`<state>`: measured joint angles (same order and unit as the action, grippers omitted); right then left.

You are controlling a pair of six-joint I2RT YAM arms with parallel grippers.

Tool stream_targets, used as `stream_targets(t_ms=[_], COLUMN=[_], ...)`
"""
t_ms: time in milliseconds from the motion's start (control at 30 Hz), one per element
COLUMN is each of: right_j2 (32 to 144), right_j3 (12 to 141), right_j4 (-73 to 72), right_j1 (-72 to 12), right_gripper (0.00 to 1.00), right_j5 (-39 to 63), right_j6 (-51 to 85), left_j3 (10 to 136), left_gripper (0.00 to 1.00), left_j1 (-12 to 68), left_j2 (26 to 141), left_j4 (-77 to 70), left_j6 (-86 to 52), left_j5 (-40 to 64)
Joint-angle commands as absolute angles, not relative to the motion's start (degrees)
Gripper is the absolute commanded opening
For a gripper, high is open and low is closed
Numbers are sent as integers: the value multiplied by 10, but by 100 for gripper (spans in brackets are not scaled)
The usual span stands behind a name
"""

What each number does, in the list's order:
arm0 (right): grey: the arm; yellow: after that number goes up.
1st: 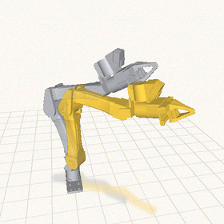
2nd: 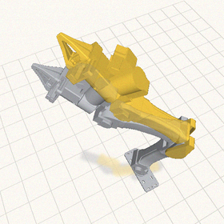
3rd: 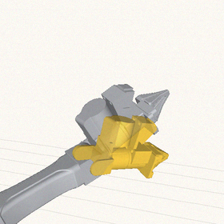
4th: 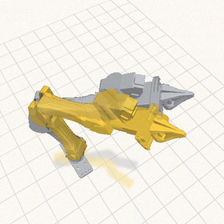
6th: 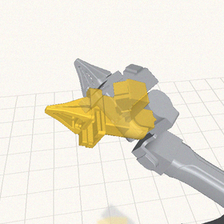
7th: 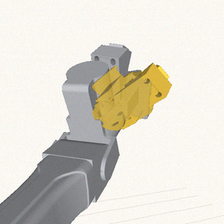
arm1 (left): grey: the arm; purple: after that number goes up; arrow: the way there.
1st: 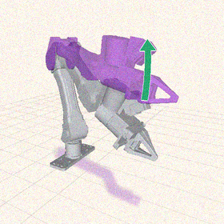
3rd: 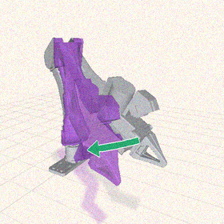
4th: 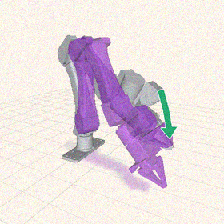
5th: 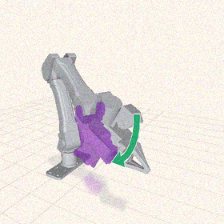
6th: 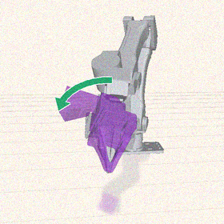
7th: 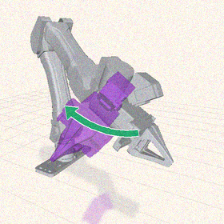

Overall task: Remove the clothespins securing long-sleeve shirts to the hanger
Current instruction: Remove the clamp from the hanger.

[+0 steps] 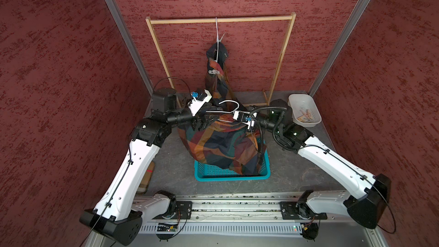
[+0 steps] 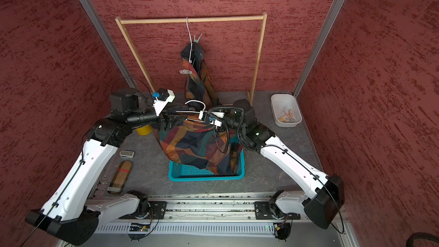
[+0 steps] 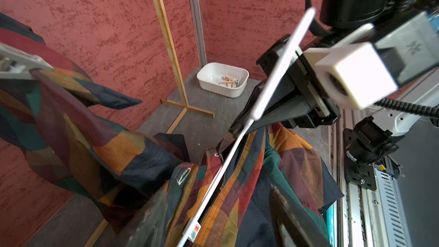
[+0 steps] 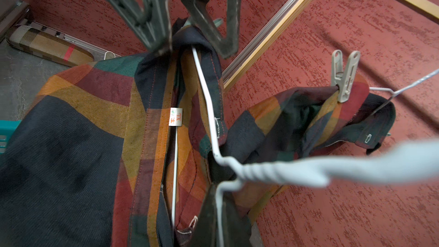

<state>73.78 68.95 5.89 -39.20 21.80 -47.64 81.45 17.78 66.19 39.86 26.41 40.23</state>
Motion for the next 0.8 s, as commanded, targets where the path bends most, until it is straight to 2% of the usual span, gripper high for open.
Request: stream_targets(t_ms=[0,333,467,600,767], right_j2=[734,729,730,729,731], right_j3=[713,714,716,715,714], right_j4=[56,55,53,46,39], right_j1=[-396,-396,-397,-396,-396], right_gripper=[0,0,0,0,0], right_j5=[253,295,309,322,329], right_j6=[-480,-470,-465,-457,-448], left_j3=[824,824,821,817,813], left_gripper=[69,62,56,46,44], left_j1=[185,199,203,208,216], left_j2=[664,670,671,671,673], left_j4=[418,420,419,418,421], left_j6=[282,292,294,298,301], left_j5=[380,347,337,327,313])
